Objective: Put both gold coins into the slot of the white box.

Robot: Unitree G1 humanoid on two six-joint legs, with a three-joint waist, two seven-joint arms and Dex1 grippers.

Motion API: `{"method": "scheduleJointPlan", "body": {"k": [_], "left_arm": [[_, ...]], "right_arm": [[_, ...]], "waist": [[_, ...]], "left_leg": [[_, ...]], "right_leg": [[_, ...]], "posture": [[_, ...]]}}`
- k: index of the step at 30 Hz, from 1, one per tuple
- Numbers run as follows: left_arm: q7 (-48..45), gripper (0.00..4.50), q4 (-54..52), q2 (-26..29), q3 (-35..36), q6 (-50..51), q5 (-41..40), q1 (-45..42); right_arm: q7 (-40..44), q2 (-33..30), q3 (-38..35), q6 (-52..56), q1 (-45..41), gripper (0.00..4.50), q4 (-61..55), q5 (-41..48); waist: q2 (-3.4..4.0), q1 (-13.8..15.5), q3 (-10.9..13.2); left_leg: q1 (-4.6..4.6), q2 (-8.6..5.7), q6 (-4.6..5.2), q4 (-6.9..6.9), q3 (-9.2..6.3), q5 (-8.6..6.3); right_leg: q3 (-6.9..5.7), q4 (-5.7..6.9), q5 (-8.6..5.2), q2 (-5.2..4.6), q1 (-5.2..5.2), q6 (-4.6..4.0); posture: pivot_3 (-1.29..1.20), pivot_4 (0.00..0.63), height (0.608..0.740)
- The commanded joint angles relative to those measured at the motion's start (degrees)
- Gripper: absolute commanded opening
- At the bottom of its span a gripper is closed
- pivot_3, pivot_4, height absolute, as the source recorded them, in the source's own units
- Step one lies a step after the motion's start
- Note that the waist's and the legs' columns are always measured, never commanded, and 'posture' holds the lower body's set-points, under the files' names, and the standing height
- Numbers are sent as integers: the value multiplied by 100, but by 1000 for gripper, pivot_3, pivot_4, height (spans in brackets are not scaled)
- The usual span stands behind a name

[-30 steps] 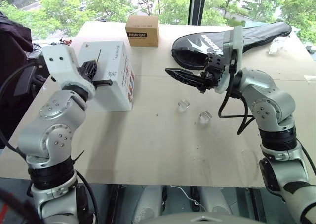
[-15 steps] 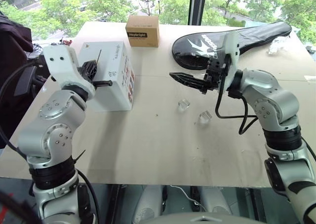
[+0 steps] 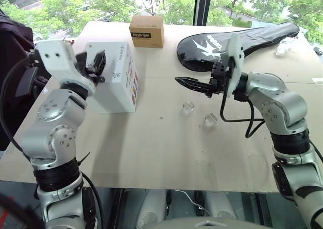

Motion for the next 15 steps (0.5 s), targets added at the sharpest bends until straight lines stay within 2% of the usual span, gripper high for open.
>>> {"method": "scheduleJointPlan", "body": {"k": [1, 4, 5, 7, 10, 15], "left_arm": [[-1119, 2710, -897, 86, 124, -74, -1149, 502], [-1583, 2710, -1635, 433, -229, 499, -1765, 1596], [-1812, 2710, -1919, 676, -472, 636, -1639, 2155], [-2294, 2710, -2121, 1052, -992, 327, -873, 3093], [-2409, 2710, -1804, 1036, -1472, -251, -115, 3785], [-2541, 2710, -796, 406, -2304, -1439, 1015, 4078]], "right_arm": [[136, -312, -511, 14, 612, 3071, -459, 310], [395, -533, -839, -343, 1493, 3071, -547, 371], [531, -655, -941, -495, 1868, 3071, -520, 306], [748, -821, -1110, -849, 2496, 3071, -357, 137], [952, -1033, -1191, -1280, 3119, 3071, -1, -132], [1196, -978, -1267, -2710, 3708, 3071, 913, -743]], "waist": [[1, 21, 0], [1, 12, 0], [0, 4, 0], [5, -11, -5], [25, 19, -6], [32, 54, -11]], "left_leg": [[-1, 0, 2, -3, 2, -2], [-2, -1, 11, -5, 9, -7], [1, -1, 11, -7, 9, -7], [13, 0, 22, -30, 11, -13], [19, 0, 25, -44, 19, -14], [47, 5, 32, -35, 28, -14]], "right_leg": [[1, -11, 0, -2, 2, 0], [5, -20, 0, -8, 4, 1], [6, -18, -1, -7, 4, 1], [7, -22, -2, -6, 8, 0], [13, -30, -3, -6, 10, -2], [16, -10, -15, -2, 26, -27]], "posture": [[0, 150, 740], [0, 150, 740], [0, 150, 740], [0, 150, 740], [0, 150, 740], [0, 150, 740]]}}
